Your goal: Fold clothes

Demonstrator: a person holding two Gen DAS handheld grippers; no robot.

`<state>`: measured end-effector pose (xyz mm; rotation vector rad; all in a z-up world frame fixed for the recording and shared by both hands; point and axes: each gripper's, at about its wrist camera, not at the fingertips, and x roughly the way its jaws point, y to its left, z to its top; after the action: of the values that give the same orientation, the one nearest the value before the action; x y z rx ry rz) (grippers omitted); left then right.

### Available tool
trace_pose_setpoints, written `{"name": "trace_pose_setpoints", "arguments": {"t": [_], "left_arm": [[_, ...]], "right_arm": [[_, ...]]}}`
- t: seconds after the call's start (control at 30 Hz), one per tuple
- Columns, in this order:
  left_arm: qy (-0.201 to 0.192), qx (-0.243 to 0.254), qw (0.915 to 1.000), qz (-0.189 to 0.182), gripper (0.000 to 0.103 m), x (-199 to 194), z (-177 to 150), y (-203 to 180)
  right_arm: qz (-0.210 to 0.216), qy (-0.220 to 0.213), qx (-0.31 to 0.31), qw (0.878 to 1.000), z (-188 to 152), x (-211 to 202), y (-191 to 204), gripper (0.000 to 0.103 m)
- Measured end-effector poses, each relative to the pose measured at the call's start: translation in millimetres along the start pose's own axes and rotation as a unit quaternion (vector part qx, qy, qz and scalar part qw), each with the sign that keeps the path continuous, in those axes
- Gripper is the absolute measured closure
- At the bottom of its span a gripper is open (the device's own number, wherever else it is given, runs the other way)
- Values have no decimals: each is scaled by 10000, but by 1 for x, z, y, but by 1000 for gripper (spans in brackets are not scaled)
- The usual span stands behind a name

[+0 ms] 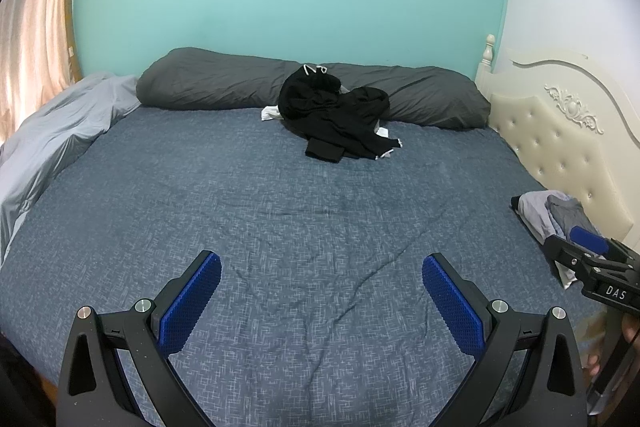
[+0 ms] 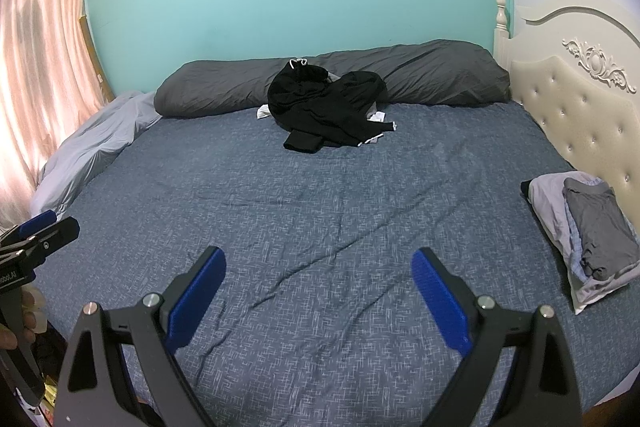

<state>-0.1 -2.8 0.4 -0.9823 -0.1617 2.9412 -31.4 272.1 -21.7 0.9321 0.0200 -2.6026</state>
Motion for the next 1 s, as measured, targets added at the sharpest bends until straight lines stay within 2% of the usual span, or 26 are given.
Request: {"name": "trace_pose_setpoints", "arguments": {"t": [1.0], "left_arm": [[-7,8,10000,-9,0,1,-4,-4]], "right_arm": [[24,29,-22,10000,2,0,-1,8]]}}
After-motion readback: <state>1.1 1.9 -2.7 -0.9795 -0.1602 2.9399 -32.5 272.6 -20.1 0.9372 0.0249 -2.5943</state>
